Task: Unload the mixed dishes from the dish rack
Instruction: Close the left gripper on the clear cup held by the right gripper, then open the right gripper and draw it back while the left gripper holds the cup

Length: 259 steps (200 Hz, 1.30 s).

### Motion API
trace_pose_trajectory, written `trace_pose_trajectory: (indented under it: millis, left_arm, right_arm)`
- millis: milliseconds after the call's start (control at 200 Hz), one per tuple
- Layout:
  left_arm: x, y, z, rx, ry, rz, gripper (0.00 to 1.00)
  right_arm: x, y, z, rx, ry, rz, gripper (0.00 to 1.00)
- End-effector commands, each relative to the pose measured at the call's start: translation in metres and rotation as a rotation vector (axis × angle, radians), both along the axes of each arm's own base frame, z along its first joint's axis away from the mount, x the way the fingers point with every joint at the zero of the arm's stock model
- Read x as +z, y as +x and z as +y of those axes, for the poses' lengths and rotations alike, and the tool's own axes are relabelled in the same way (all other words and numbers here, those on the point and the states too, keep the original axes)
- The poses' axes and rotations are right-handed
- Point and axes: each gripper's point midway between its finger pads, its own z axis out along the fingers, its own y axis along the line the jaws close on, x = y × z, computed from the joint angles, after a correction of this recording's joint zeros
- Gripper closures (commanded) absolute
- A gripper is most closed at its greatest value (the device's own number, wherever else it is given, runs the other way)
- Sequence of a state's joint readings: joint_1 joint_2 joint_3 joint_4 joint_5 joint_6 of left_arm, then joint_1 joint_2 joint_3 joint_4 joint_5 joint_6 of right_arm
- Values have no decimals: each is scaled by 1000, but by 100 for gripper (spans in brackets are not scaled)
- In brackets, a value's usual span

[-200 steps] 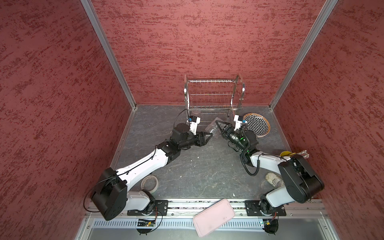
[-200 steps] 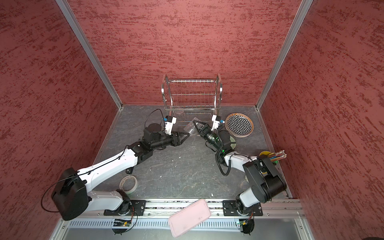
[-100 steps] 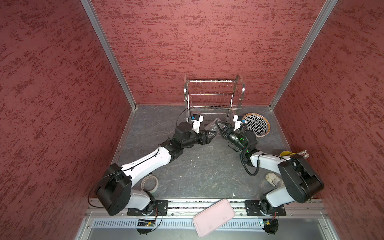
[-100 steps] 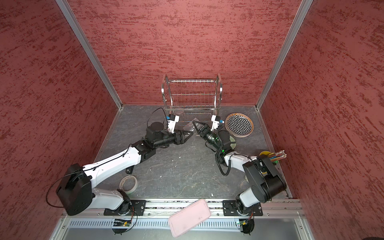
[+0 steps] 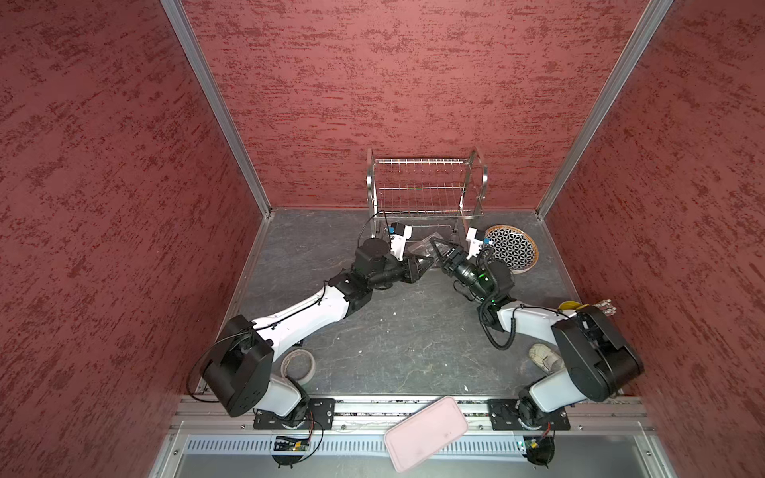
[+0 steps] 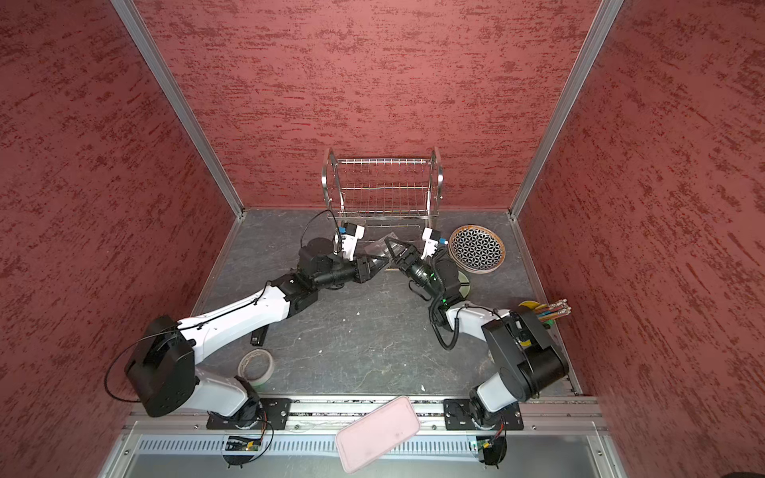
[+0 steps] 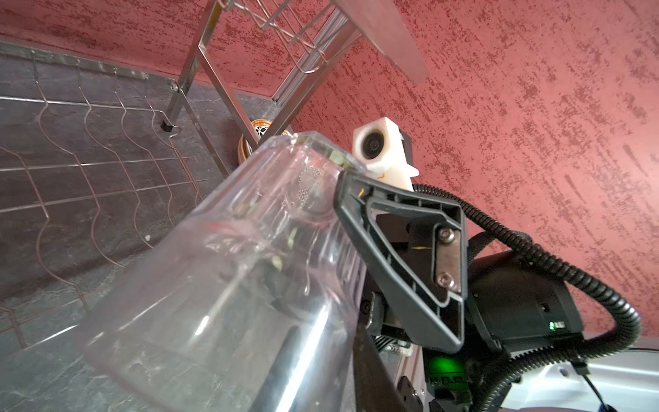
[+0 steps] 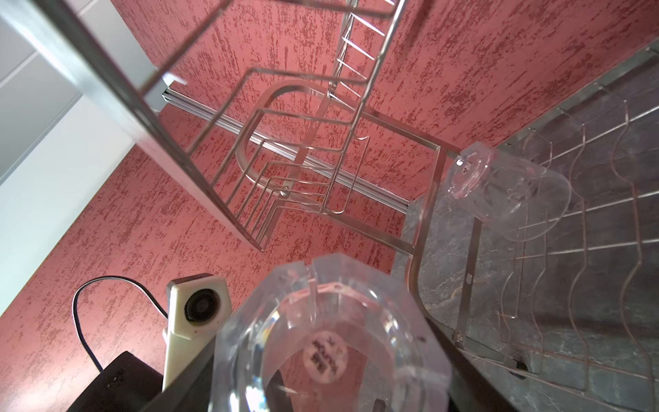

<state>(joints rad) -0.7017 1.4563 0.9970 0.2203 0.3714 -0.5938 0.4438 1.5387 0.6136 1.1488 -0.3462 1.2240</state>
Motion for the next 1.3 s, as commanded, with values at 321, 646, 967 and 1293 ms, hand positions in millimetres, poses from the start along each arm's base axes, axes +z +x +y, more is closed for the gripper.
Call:
trace_pose_trajectory:
  millis: [321,646,967,1293]
  left_arm:
    - [41,8,-1,22,-26,-112,98]
    - [30,0,4,11,26,-83,100]
    - [30,-12,25,37,106,-102,100]
    - [10,-33,42,-12,280,-40,100]
  right_arm:
    - [10,-8,6,33,27,-36,48]
    - [5,-10,1,4,15,-22,6]
    - [0,-15,-7,-31,-8,-17,4]
    - [-14,-16,-18,-106,-109,12,4]
